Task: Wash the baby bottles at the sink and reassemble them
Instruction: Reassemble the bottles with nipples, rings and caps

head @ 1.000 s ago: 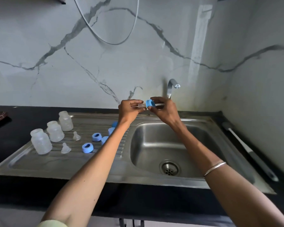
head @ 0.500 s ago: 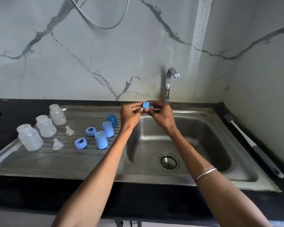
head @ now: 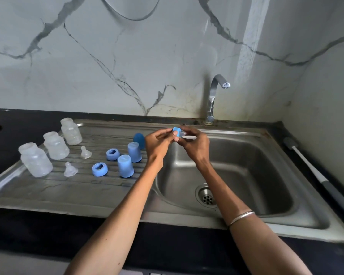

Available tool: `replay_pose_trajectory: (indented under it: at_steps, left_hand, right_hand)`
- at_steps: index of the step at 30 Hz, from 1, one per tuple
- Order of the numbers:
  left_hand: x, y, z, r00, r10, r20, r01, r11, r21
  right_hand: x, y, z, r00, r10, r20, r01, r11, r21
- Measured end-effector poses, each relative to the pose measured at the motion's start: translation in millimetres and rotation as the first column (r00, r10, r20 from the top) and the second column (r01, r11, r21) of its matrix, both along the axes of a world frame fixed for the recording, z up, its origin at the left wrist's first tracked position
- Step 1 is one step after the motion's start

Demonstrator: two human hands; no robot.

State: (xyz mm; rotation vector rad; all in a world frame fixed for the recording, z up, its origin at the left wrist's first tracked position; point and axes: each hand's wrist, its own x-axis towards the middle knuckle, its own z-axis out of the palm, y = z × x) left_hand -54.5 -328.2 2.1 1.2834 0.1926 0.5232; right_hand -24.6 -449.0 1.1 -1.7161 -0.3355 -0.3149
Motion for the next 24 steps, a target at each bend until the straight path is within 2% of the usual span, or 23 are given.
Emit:
replay_pose_trajectory:
  at_steps: [6, 9, 14, 17, 20, 24]
  left_hand:
    - [9.3, -8.6, -7.7, 0.999, 0.046, 0.007, -0.046, 0.994, 0.102]
    - [9.4, -16.6, -13.0, 1.0, 0.006, 0.021, -0.008, 0.996, 0.091]
    - [12.2, -20.8, -13.0, 1.0, -0.005, -0.004, 0.005, 0.998, 0.061]
    - [13.4, -20.4, -15.0, 0.996, -0.074, -0.044, 0.077, 0.995, 0.065]
    - [14.3, -23.2, -13.0, 0.986, -0.163, -0.018, 0.164, 0.986, 0.024]
    - [15.2, -25.7, -9.0, 0.985, -0.175, -0.004, 0.172, 0.964, 0.202]
  right_hand:
    - [6.2, -11.5, -5.2, 0.999, -0.035, -0.02, 0.035, 0.999, 0.009]
    - [7.0, -15.7, -5.6, 0.993, -0.12, -0.004, 0.12, 0.993, -0.002]
    - [8.1, -15.5, -6.6, 0.993, -0.12, 0.001, 0.12, 0.993, -0.01]
    - [9.9, -16.9, -8.1, 0.993, -0.118, -0.006, 0.118, 0.993, -0.031]
    - [14.0, -19.7, -10.6, 0.991, -0.134, -0.022, 0.132, 0.99, -0.046]
    - [19.7, -23.3, -12.7, 0.992, -0.121, -0.031, 0.119, 0.99, -0.071]
